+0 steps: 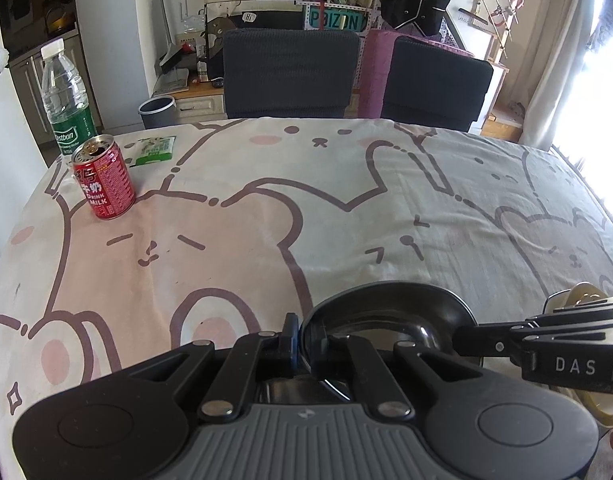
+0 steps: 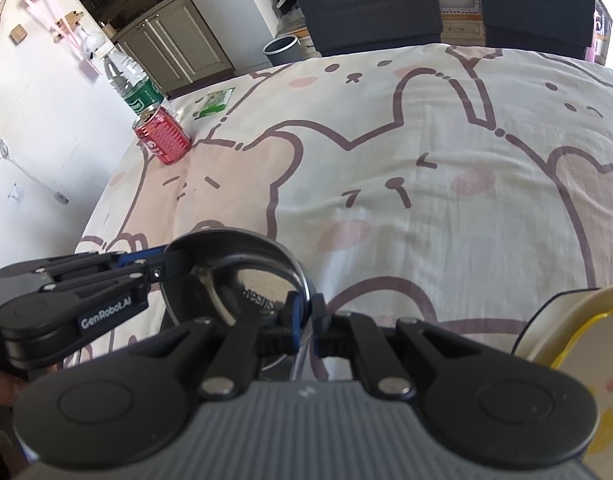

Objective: Organize plates and bowls
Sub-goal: 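Lift and carry the steel bowl with both grippers toward the steel tray, then lower the steel bowl into the dark steel tray with both grippers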

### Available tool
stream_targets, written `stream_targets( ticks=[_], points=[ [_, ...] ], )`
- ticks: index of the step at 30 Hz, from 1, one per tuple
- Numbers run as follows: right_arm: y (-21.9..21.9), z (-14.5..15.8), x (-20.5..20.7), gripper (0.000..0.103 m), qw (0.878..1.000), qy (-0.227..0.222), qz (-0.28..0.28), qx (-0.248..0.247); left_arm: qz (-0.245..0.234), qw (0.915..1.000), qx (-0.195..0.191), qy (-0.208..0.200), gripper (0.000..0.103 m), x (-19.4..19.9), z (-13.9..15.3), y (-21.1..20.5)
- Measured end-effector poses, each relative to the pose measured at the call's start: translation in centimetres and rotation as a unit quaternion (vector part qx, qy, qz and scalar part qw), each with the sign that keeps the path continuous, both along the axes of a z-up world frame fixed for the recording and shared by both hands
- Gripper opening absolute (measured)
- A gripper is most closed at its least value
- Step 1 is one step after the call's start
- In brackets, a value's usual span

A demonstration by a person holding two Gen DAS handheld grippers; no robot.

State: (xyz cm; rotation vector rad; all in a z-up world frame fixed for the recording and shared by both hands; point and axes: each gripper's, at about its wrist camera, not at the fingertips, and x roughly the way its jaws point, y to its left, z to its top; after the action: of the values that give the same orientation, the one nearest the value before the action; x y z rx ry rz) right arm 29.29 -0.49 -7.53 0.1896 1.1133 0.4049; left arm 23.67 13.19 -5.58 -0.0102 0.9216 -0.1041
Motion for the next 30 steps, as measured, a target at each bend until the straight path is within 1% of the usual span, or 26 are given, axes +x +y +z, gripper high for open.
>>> stream_targets(
  ticks=[11, 24, 28, 30],
  points=[
    [1.3, -0.8, -0.5, 0.007, 1.000, 0.020, 0.019, -0.007, 0.004, 0.9998, 0.014, 0.015, 0.006, 0.2, -0.9, 0.8],
    [2.9, -2.1, -1.3, 0.006, 0.997, 0.040, 0.055, -0.025, -0.004, 0.9979, 0.041, 0.051, 0.008, 0.8, -2.7, 0.8],
    [3.2, -2.4, -1.4, 0.007, 0.996, 0.041, 0.068, -0.030, -0.006, 0.9969, 0.048, 0.062, 0.007, 1.0, -3.2, 0.8],
    [3.2, -2.4, -1.4, 0.010, 0.996, 0.040, 0.071, -0.032, -0.009, 0.9966, 0.053, 0.063, 0.007, 1.0, -3.2, 0.7]
  ],
)
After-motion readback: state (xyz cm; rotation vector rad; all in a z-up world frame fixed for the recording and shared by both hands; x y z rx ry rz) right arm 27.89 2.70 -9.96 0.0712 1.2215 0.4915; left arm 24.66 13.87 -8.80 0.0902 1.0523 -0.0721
